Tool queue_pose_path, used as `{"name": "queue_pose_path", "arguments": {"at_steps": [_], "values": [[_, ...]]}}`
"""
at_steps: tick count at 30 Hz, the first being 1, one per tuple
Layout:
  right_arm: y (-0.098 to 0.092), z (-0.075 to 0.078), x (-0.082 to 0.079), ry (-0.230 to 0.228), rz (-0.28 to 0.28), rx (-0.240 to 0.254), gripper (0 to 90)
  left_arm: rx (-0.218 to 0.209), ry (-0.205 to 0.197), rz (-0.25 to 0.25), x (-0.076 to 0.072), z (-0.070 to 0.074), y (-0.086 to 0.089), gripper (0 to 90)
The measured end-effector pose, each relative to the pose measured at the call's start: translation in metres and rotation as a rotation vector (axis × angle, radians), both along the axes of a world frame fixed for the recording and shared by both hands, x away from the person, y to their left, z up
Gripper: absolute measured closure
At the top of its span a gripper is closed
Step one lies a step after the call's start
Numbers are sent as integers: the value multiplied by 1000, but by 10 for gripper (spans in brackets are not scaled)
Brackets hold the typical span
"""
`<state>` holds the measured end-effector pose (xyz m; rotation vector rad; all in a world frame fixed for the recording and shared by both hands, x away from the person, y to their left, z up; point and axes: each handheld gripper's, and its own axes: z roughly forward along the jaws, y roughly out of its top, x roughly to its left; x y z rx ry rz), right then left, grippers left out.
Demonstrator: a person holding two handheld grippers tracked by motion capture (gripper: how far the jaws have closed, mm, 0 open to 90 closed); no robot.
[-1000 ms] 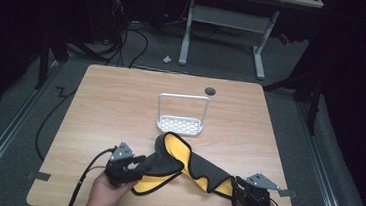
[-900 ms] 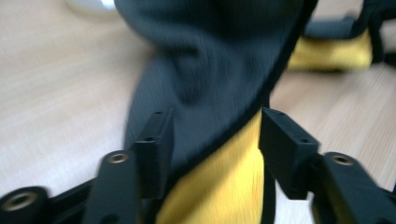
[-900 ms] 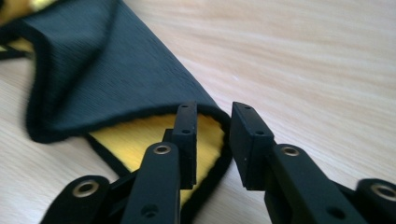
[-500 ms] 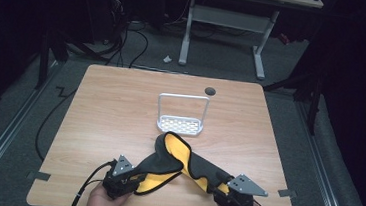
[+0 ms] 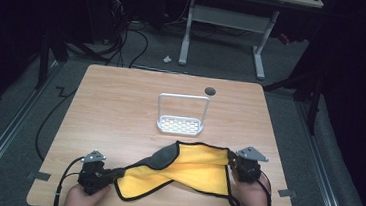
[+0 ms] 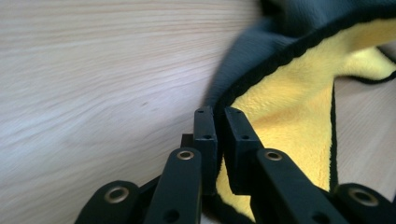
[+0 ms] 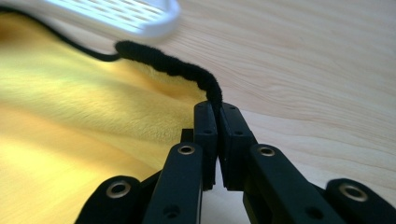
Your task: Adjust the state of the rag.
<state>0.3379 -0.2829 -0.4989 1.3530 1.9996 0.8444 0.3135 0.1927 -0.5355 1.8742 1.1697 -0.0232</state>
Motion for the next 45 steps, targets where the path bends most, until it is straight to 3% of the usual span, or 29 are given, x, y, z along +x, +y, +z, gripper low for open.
{"name": "queue_pose_path", "arguments": {"at_steps": [3, 7, 10, 15, 18, 23, 24, 25, 26, 28, 30, 31, 34, 36, 38, 40, 41, 42, 45], "values": [[-3, -9, 18, 34, -30, 1, 741, 12, -21, 28, -1, 1, 1, 647], [-3, 7, 5, -43, -54, 6, 621, 57, -128, 48, -12, 14, -5, 537], [2, 18, -20, -80, -10, 18, 625, 75, -213, -1, -24, 26, -17, 514], [13, 2, -46, -39, 52, 4, 625, 121, -311, -131, -41, 34, -60, 459], [17, -5, -53, -17, 73, -4, 622, 111, -317, -182, -42, 36, -80, 421], [24, -12, -58, 10, 102, 9, 624, 157, -357, -275, -48, 34, -123, 375], [25, -13, -58, 12, 109, 4, 624, 185, -367, -282, -48, 31, -131, 373], [27, -14, -57, 21, 116, 1, 626, 249, -371, -277, -46, 28, -139, 373], [28, -16, -57, 29, 120, 3, 628, 275, -366, -275, -44, 26, -143, 387], [30, -18, -57, 39, 126, 3, 636, 306, -362, -251, -38, 23, -143, 626], [29, -19, -57, 47, 131, -9, 648, 243, -359, -211, -28, 28, -131, 789], [28, -20, -57, 56, 129, -7, 652, 195, -352, -156, -19, 33, -118, 820], [23, -22, -57, 70, 115, -7, 672, 118, -319, -19, 10, 41, -81, 844], [21, -24, -55, 79, 106, -6, 680, 78, -275, 89, 34, 42, -51, 845], [20, -25, -54, 84, 107, -6, 683, 81, -246, 153, 51, 39, -32, 843], [19, -26, -53, 89, 108, -2, 687, 76, -183, 203, 67, 30, -17, 794], [20, -26, -53, 88, 106, -2, 688, 72, -150, 220, 72, 27, -10, 728], [20, -26, -52, 88, 105, -2, 690, 70, -148, 232, 72, 26, -6, 670], [19, -26, -52, 88, 107, 5, 694, 36, -195, 266, 58, 33, 4, 595]]}}
